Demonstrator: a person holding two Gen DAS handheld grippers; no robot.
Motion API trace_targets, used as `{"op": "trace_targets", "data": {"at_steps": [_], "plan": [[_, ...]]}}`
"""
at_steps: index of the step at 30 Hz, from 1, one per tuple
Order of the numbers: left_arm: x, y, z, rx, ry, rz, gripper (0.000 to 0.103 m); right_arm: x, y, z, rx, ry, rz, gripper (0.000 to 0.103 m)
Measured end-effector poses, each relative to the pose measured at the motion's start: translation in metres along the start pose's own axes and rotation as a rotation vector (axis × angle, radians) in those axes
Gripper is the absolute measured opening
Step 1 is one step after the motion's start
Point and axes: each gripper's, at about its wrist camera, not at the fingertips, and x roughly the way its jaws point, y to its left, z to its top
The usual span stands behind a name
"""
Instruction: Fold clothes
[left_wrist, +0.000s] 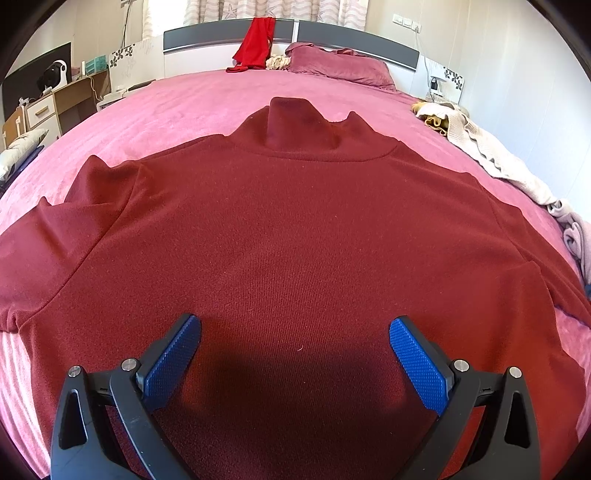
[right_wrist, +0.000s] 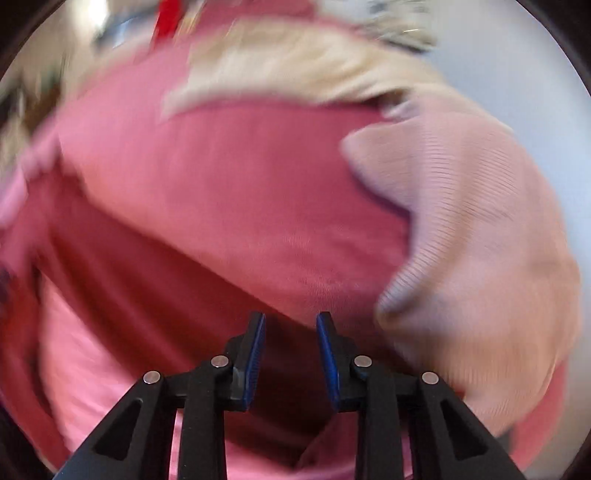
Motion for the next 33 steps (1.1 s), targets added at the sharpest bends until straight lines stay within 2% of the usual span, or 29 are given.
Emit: {"op": "trace_targets", "data": {"at_steps": [1, 2, 4, 5, 6, 9, 11, 12, 15, 16, 18, 19, 23, 25, 26, 30, 33], "plan": [[0.000, 0.000, 0.000, -0.001, 0.000, -0.001, 0.103, 0.012, 0.006, 0.005, -0.051, 0.038, -0.013, 0.028], [0.000, 0.000, 0.000, -0.001, 0.000, -0.002, 0.103, 0.016, 0.008, 0.006, -0.073, 0.036, -0.017, 0.028], [0.001, 0.001, 0.000, -0.003, 0.001, -0.004, 0.103, 0.017, 0.008, 0.007, -0.054, 0.030, -0.004, 0.024], [0.001, 0.001, 0.000, -0.004, 0.001, -0.004, 0.103, 0.016, 0.007, 0.007, -0.037, 0.031, -0.003, 0.008], [0.000, 0.001, 0.000, -0.004, 0.000, -0.005, 0.103, 0.011, 0.008, 0.008, -0.029, 0.023, -0.030, 0.003], [0.000, 0.002, 0.000, -0.006, -0.001, -0.012, 0.103, -0.017, 0.013, 0.016, -0.029, -0.096, -0.155, 0.002], [0.000, 0.002, 0.000, -0.005, -0.001, -0.013, 0.103, -0.040, 0.013, 0.025, -0.004, -0.208, -0.231, 0.002], [0.000, 0.002, 0.000, -0.004, -0.001, -0.012, 0.103, -0.044, 0.011, 0.027, 0.010, -0.233, -0.251, 0.002], [-0.001, 0.002, 0.000, -0.004, 0.000, -0.012, 0.103, -0.026, 0.001, 0.021, 0.063, -0.160, -0.233, 0.003], [-0.001, 0.002, 0.000, -0.004, -0.001, -0.012, 0.103, -0.020, -0.002, 0.019, 0.080, -0.136, -0.227, 0.005], [-0.001, 0.001, 0.000, -0.004, -0.001, -0.012, 0.103, -0.006, -0.012, 0.012, 0.147, -0.089, -0.193, 0.017], [-0.001, 0.001, 0.000, -0.004, -0.001, -0.012, 0.103, -0.005, -0.019, 0.007, 0.197, -0.093, -0.178, 0.017], [-0.002, 0.000, -0.001, -0.002, 0.000, -0.007, 0.103, -0.055, -0.040, -0.027, 0.422, -0.329, -0.143, 0.023], [-0.002, -0.001, -0.001, 0.003, 0.002, -0.003, 0.103, -0.072, -0.046, -0.050, 0.472, -0.379, -0.131, 0.024], [-0.002, -0.001, -0.001, 0.005, 0.003, 0.000, 0.103, -0.078, -0.048, -0.062, 0.490, -0.383, -0.117, 0.025], [-0.007, -0.006, -0.004, 0.042, 0.035, -0.001, 0.103, -0.084, -0.050, -0.109, 0.484, -0.248, -0.028, 0.025], [-0.018, -0.013, -0.015, 0.103, 0.063, -0.010, 0.103, -0.070, -0.053, -0.124, 0.459, -0.144, -0.072, 0.026]]}}
